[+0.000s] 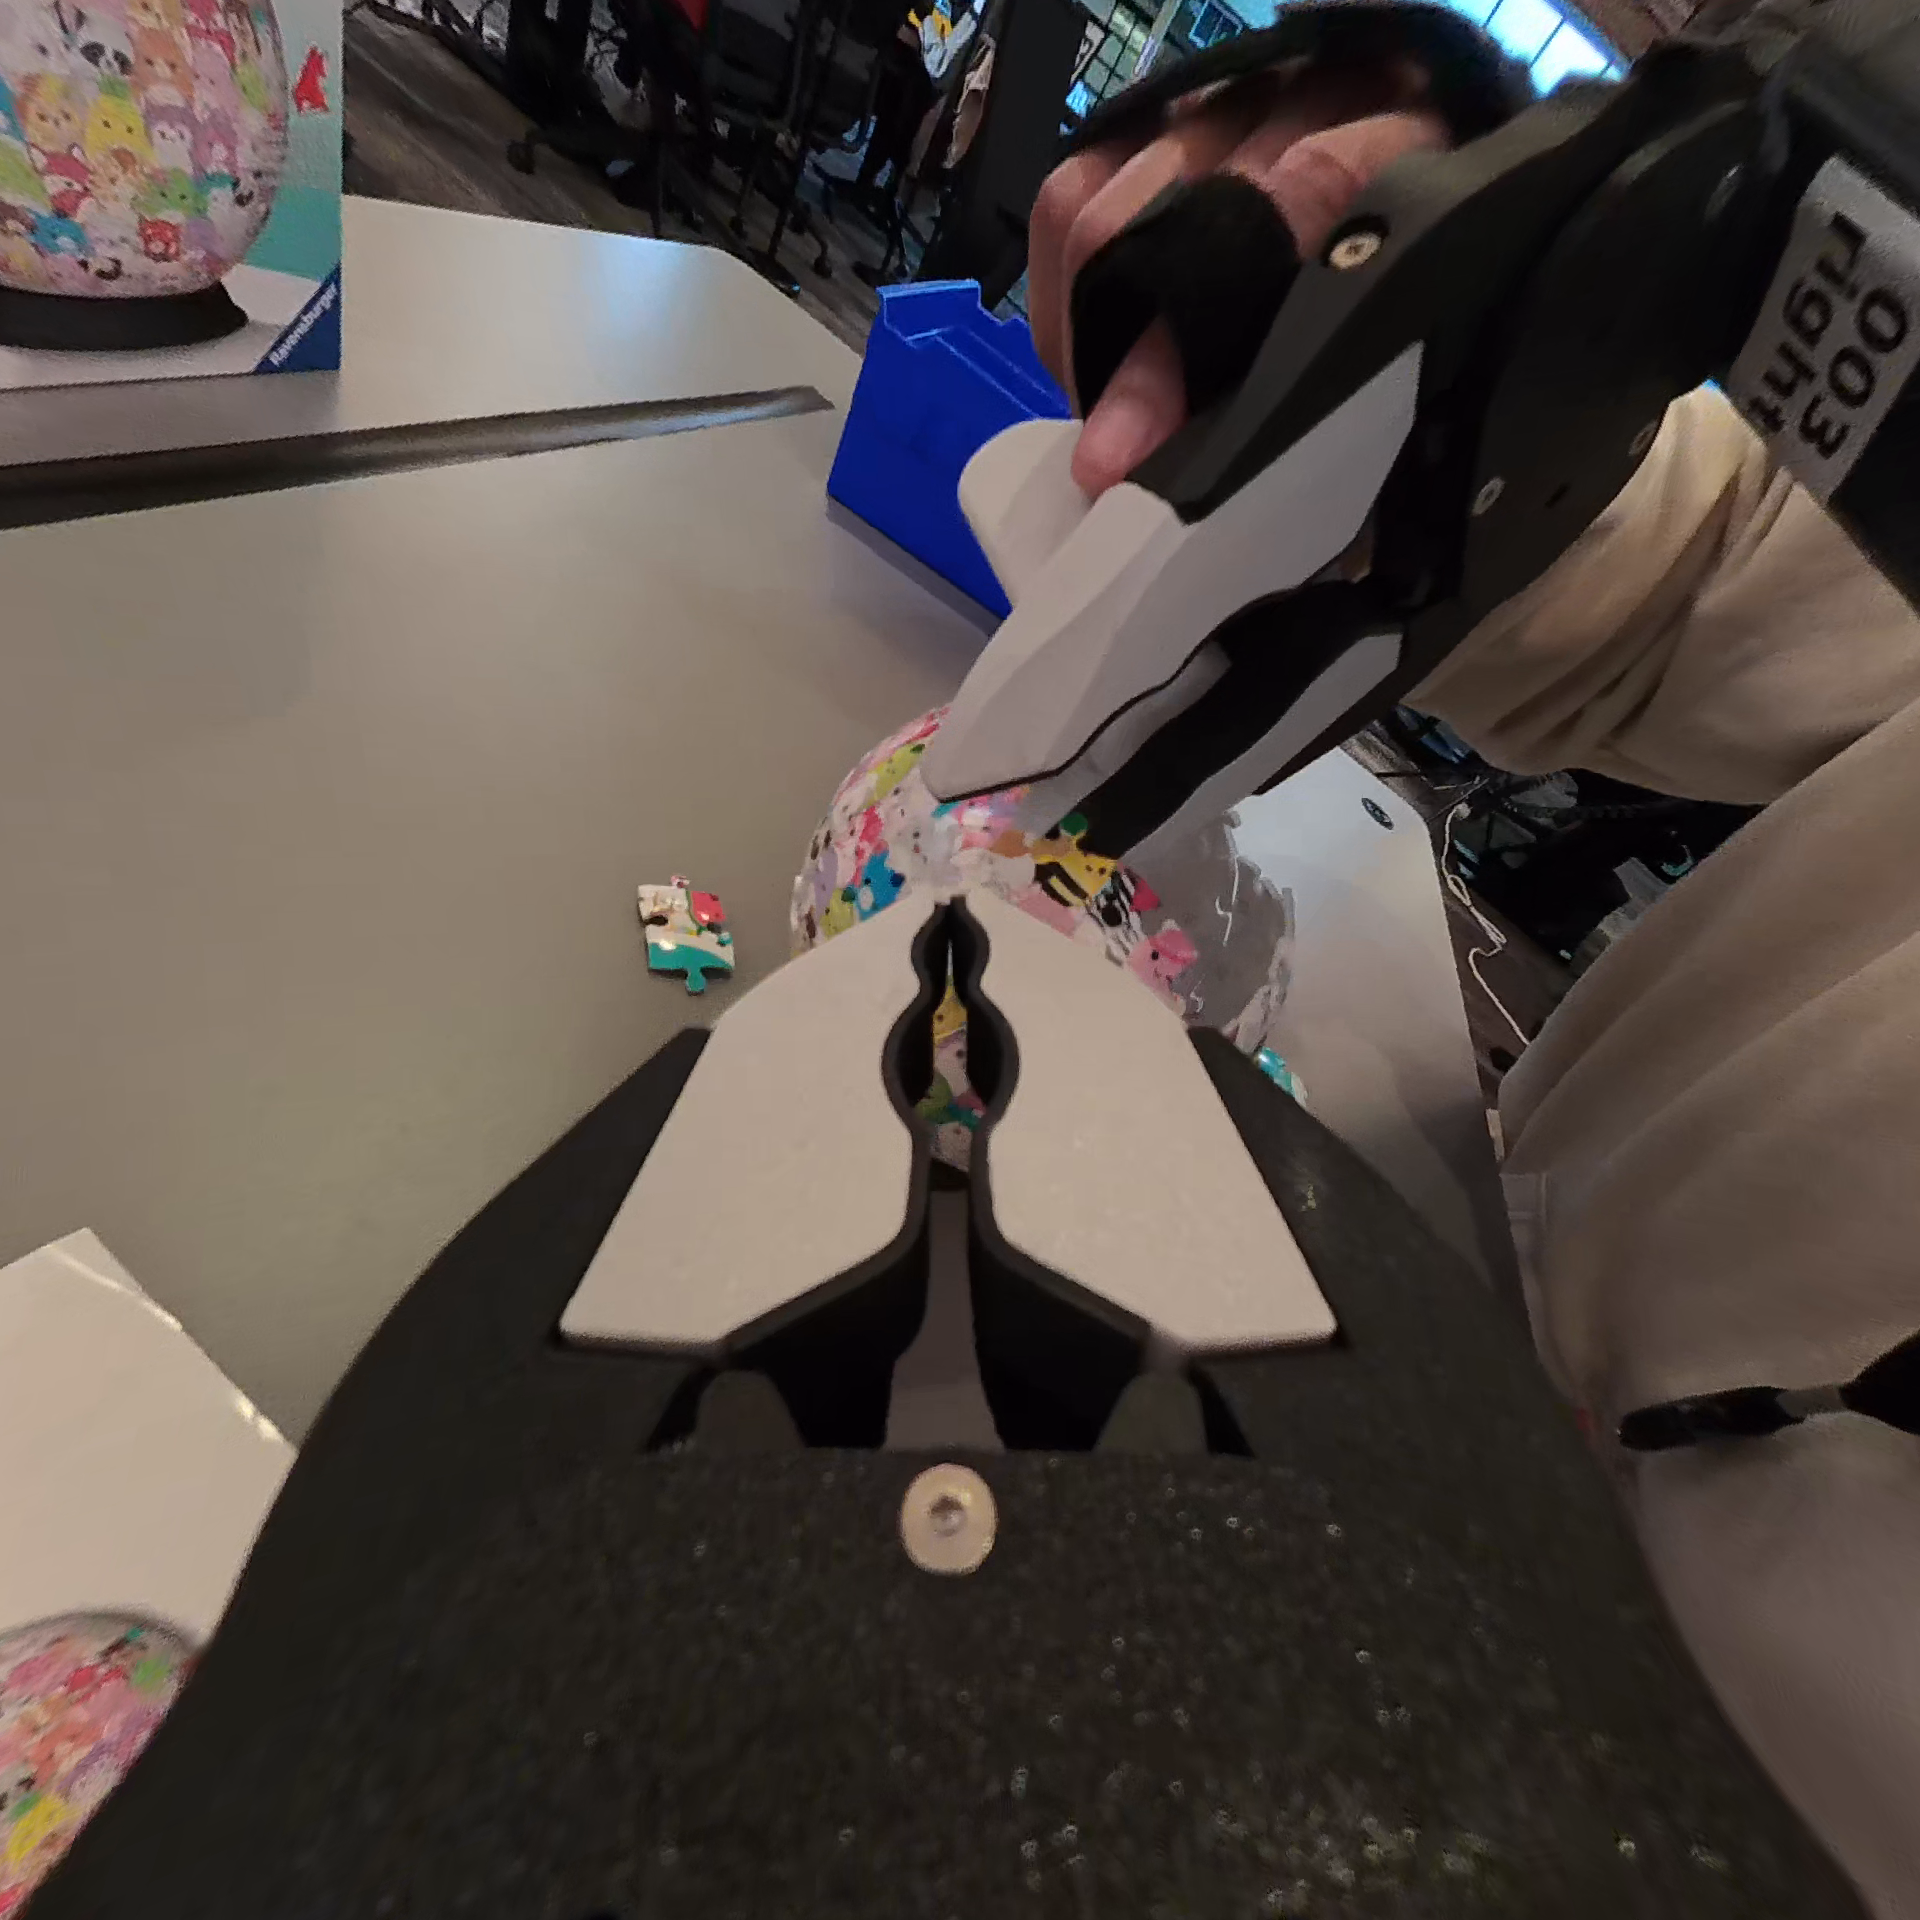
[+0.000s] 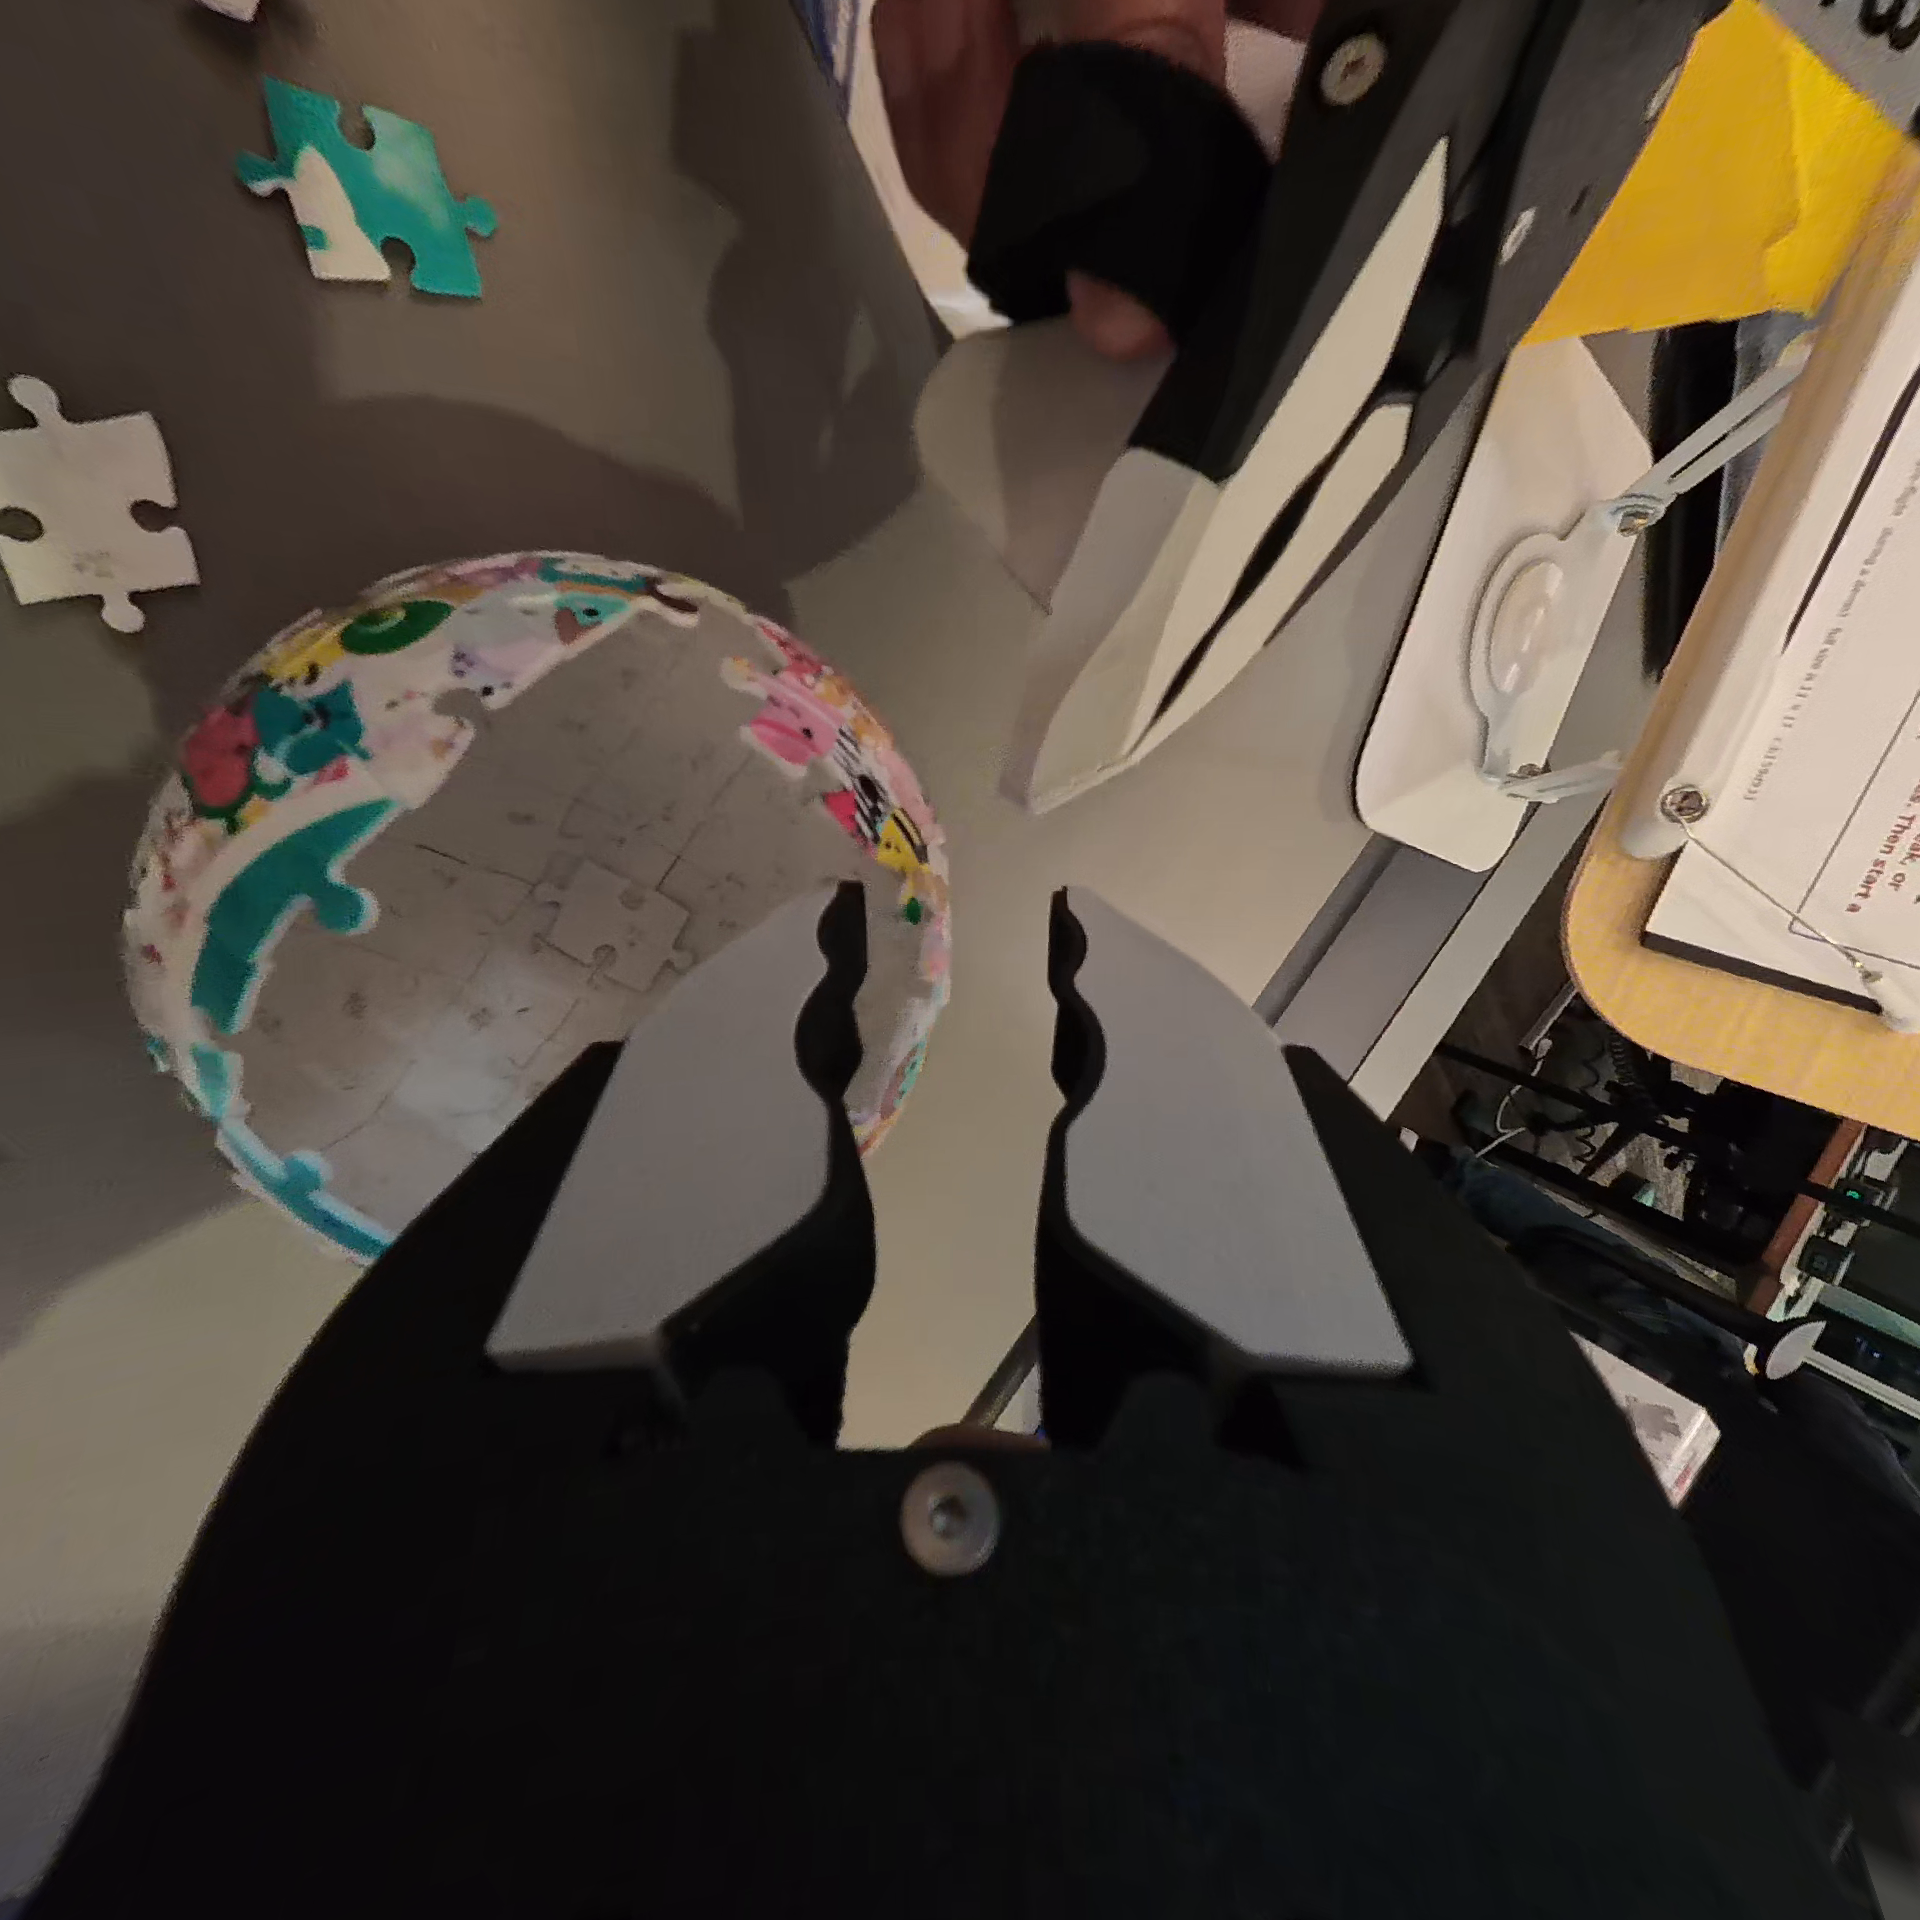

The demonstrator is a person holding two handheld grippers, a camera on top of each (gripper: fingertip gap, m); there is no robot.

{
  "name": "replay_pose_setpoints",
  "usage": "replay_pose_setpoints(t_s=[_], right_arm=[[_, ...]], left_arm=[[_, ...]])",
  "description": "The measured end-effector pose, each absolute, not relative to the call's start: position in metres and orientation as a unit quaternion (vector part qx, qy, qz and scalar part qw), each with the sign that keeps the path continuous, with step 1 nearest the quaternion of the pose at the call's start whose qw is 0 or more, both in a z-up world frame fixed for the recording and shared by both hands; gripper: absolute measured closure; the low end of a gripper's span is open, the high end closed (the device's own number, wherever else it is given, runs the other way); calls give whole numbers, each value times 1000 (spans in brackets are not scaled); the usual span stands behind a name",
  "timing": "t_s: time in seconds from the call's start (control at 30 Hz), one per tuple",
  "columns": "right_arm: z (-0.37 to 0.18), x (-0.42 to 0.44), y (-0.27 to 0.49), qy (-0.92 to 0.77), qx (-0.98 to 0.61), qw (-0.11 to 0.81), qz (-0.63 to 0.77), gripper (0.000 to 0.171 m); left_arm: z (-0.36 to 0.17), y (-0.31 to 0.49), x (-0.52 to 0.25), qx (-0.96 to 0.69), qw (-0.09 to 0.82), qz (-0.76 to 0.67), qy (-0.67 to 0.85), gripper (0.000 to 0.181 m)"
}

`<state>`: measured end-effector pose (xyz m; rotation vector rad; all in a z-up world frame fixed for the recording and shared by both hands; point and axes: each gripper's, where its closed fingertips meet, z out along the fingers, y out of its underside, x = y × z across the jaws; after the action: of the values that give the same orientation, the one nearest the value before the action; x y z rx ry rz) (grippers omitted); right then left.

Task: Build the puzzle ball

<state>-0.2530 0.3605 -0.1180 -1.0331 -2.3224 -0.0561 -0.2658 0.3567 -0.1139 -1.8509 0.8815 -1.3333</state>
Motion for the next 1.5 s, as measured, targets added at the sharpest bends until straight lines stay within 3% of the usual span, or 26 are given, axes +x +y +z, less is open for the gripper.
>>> replay_pose_setpoints(t_s=[1.5], right_arm=[[-120,-254,364,-869,-383,302,-81,135]], left_arm=[[-125,348,-256,-713,328,-510,351,181]])
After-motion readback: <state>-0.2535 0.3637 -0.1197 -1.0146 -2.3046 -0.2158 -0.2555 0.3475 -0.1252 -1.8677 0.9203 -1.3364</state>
